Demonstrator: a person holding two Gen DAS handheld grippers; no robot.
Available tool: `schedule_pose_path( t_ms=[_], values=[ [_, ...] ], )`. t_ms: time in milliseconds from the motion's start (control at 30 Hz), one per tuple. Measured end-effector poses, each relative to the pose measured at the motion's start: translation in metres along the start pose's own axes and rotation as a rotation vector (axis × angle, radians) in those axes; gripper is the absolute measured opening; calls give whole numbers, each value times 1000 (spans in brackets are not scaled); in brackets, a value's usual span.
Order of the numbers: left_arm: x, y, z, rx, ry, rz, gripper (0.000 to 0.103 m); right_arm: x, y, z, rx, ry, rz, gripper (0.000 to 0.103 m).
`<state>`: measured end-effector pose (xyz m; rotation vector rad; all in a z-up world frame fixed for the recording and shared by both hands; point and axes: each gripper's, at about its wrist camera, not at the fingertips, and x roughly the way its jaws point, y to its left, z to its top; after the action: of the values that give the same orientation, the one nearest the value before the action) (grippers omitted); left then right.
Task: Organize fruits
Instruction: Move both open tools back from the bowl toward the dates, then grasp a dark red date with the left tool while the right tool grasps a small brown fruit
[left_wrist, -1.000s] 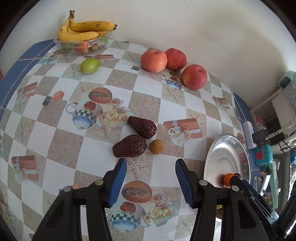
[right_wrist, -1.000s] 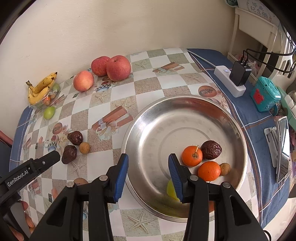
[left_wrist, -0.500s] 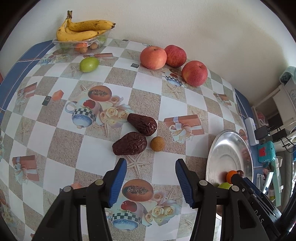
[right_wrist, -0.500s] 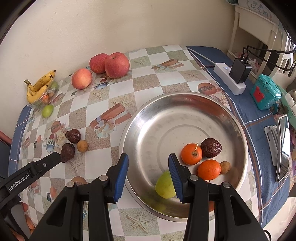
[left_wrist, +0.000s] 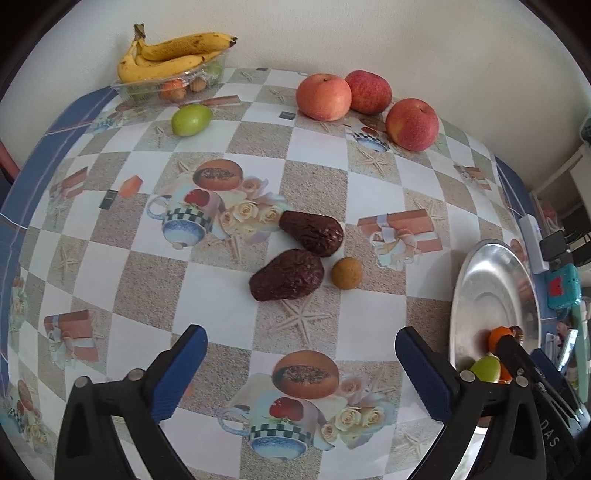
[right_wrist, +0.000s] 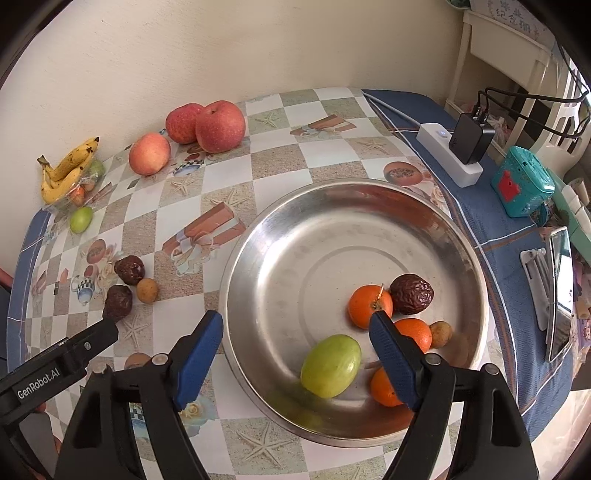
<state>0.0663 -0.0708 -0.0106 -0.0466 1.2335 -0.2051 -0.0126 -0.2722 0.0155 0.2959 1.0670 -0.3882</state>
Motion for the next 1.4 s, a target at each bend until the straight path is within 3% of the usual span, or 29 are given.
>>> schedule_pose_path(
  t_ms=[133,367,967,1067,1233,1400],
  values=[
    [-2,4,2,-4,-27,34,103,-3,1,0,-24,-36,-30,96],
    [-6,5,3,0,-51,40,103,-5,4,1,-43,-63,-23,96],
    [-8,22,9,-24,-63,45,103,1,16,0,-63,-28,1,96],
    [-12,30,14,-32,-86,25,103,2,23,1,-82,-26,9,96],
    [-24,46,27,-43,-190,19,103,1,40,5,-100,-34,73,96],
    [-14,61,38,-114,-128,-105,103,3,69,13,-119,-50,168,95]
  ],
)
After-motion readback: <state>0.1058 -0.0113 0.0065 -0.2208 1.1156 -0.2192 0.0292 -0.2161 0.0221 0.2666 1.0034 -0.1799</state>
